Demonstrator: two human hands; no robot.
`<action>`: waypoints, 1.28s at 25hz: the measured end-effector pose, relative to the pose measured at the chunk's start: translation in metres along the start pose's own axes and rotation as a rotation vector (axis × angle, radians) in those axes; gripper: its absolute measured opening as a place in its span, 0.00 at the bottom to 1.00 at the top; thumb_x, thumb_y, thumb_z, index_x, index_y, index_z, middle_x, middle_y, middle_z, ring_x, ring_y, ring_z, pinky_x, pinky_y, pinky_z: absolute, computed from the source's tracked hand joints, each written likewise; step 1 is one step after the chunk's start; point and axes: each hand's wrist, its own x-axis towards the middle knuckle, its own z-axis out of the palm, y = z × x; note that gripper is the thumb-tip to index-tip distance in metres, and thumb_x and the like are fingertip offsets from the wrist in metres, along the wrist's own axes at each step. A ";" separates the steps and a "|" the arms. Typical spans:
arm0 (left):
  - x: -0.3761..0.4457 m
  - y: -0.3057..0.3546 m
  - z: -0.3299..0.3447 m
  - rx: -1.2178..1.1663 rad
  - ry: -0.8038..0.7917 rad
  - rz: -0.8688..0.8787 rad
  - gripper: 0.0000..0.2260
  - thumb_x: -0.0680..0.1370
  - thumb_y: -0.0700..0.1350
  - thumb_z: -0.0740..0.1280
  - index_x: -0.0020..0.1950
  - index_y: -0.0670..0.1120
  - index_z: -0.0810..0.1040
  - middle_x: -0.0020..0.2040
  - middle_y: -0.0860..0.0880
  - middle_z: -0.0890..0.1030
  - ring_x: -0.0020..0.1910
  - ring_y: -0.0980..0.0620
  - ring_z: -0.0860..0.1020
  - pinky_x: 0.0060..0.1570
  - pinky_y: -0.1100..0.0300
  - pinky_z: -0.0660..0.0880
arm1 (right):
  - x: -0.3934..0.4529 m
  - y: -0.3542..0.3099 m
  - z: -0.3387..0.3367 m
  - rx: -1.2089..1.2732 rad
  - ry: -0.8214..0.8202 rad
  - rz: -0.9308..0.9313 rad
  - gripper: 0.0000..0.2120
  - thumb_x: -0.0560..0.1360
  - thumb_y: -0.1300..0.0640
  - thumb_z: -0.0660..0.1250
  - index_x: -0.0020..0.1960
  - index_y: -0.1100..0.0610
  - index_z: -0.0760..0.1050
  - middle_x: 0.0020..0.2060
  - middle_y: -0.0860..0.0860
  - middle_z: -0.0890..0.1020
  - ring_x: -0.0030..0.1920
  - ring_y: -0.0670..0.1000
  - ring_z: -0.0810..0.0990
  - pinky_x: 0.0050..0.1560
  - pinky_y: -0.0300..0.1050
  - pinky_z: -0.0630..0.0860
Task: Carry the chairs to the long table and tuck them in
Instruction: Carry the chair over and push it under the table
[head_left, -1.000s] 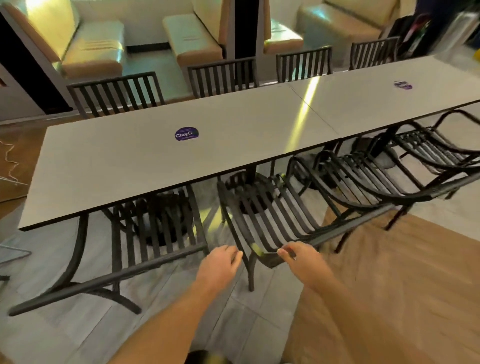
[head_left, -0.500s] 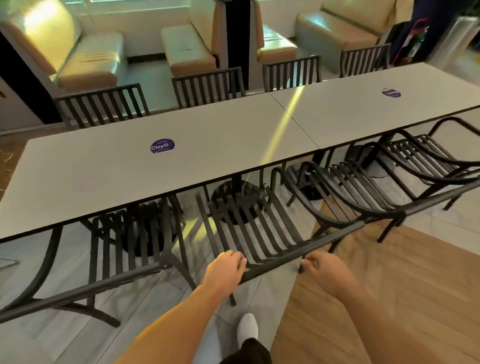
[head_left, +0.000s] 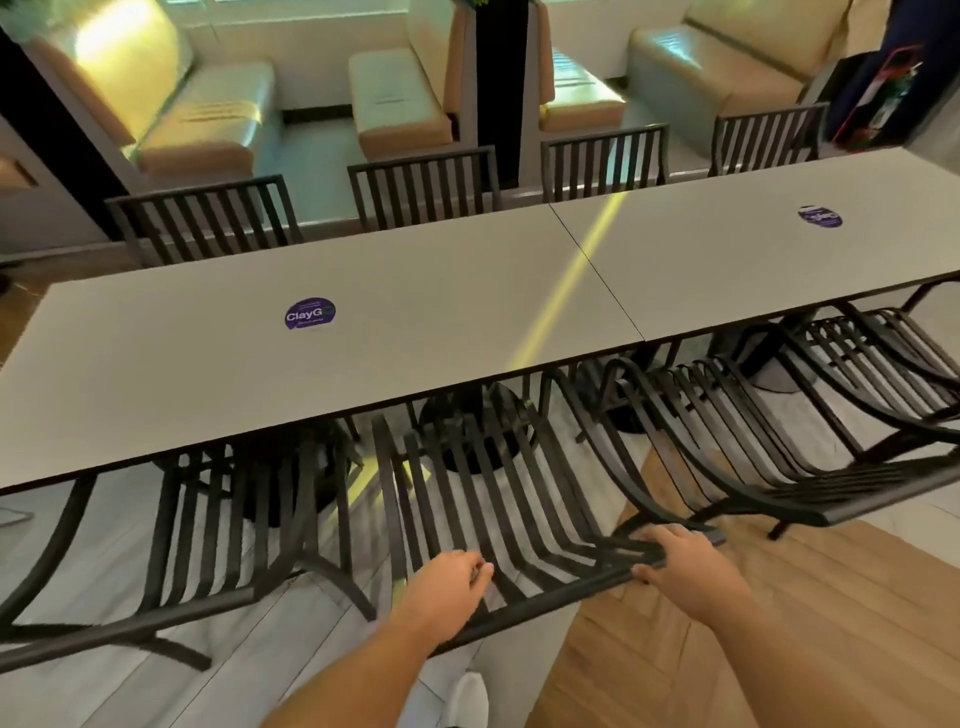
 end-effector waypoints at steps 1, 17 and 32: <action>-0.001 0.004 0.004 0.001 -0.015 -0.026 0.16 0.85 0.59 0.55 0.59 0.55 0.79 0.49 0.55 0.81 0.46 0.57 0.79 0.51 0.56 0.79 | 0.005 0.007 0.000 -0.038 -0.022 -0.019 0.24 0.76 0.41 0.69 0.70 0.42 0.70 0.67 0.43 0.74 0.67 0.49 0.71 0.65 0.48 0.75; -0.026 0.057 0.071 0.044 -0.012 -0.493 0.20 0.79 0.57 0.70 0.70 0.58 0.74 0.64 0.55 0.77 0.66 0.51 0.73 0.71 0.52 0.67 | 0.066 0.053 0.003 -0.323 -0.236 -0.385 0.11 0.79 0.46 0.63 0.61 0.44 0.75 0.56 0.45 0.80 0.57 0.50 0.80 0.60 0.47 0.76; 0.022 0.021 0.051 0.363 -0.149 -0.529 0.25 0.80 0.36 0.66 0.74 0.56 0.71 0.69 0.51 0.74 0.70 0.48 0.70 0.70 0.50 0.62 | 0.086 0.034 0.017 -0.313 -0.205 -0.236 0.09 0.82 0.52 0.63 0.60 0.47 0.78 0.50 0.46 0.82 0.50 0.48 0.81 0.54 0.43 0.78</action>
